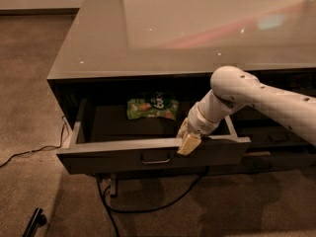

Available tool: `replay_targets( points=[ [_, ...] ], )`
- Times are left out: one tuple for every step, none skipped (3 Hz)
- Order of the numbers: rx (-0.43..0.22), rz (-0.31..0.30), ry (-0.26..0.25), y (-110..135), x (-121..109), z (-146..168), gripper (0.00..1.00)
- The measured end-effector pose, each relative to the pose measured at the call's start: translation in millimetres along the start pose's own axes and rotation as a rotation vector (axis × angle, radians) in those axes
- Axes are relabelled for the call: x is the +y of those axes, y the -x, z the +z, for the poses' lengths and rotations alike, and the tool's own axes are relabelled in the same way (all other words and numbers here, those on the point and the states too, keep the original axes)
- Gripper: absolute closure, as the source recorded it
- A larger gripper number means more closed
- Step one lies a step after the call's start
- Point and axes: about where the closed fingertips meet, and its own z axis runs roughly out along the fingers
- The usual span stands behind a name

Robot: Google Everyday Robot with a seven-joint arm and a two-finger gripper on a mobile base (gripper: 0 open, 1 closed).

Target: Open top drawer

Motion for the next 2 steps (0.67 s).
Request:
replay_targets(
  points=[
    [0.000,0.000,0.000,0.0,0.0,0.1,0.35],
    [0.000,0.000,0.000,0.0,0.0,0.1,0.12]
  ],
)
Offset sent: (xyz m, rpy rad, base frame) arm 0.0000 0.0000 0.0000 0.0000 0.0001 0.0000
